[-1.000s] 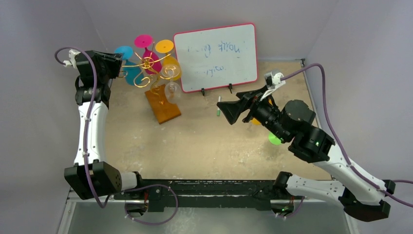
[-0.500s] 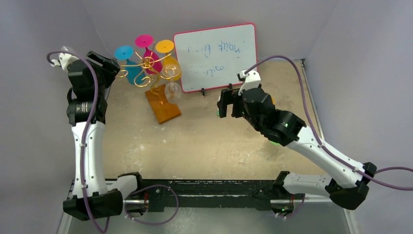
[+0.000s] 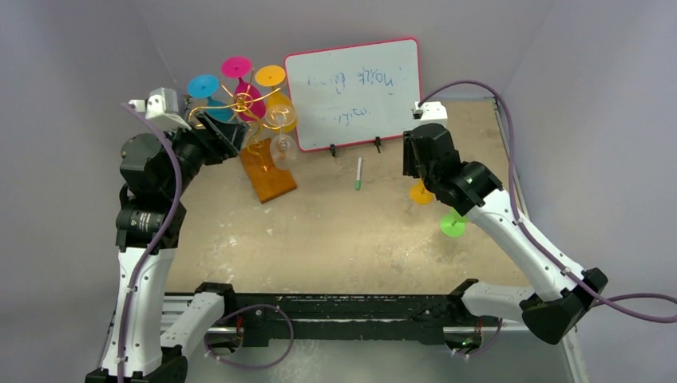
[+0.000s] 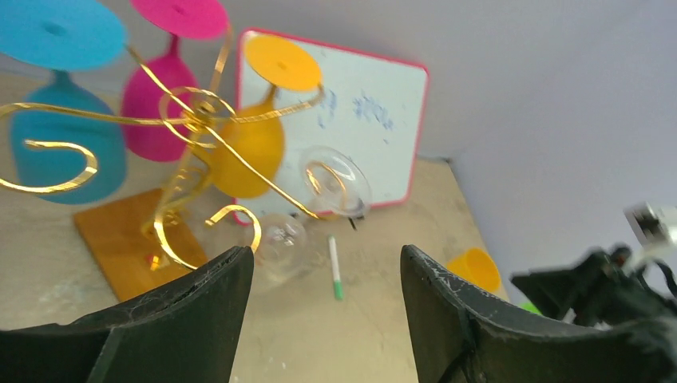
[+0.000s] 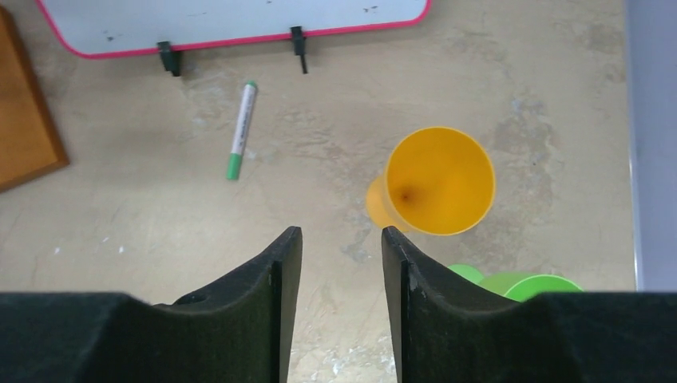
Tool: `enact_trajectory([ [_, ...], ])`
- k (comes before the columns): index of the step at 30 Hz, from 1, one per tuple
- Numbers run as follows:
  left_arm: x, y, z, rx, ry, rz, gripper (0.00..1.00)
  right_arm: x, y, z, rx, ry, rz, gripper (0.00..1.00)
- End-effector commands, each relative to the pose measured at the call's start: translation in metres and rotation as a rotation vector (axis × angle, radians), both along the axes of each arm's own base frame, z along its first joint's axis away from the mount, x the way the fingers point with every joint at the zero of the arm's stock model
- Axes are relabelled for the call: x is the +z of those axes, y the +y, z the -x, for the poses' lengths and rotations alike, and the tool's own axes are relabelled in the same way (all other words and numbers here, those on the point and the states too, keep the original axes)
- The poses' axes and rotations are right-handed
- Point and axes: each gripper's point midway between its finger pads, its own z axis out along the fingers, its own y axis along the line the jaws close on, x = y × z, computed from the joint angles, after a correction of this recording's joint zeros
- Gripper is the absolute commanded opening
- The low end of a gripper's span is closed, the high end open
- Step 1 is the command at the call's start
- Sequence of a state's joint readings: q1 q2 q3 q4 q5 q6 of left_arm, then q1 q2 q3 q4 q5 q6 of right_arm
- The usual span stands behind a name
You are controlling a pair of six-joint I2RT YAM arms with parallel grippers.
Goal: Place the wine glass upside down on the wine glass rack
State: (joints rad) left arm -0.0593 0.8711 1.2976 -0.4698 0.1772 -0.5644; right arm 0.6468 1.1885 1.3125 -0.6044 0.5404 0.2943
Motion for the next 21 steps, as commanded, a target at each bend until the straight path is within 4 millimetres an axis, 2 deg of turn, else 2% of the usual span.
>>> enact_trajectory([
  [1, 0.018, -0.046, 0.026, -0.266, -0.128, 0.006, 0.66, -0.009, -0.02, -0.013, -0.042, 0.025, 0.072, 0.43],
  [9, 0.011, -0.068, 0.045, -0.382, -0.153, -0.046, 0.67, -0.05, -0.031, -0.031, -0.041, 0.115, 0.085, 0.42],
  [14, 0.008, -0.069, 0.048, -0.389, -0.155, -0.055, 0.67, -0.076, -0.041, -0.039, -0.039, 0.171, 0.115, 0.35],
  [21, 0.011, -0.072, 0.045, -0.404, -0.161, -0.055, 0.67, -0.094, -0.042, -0.051, -0.019, 0.201, 0.136, 0.32],
])
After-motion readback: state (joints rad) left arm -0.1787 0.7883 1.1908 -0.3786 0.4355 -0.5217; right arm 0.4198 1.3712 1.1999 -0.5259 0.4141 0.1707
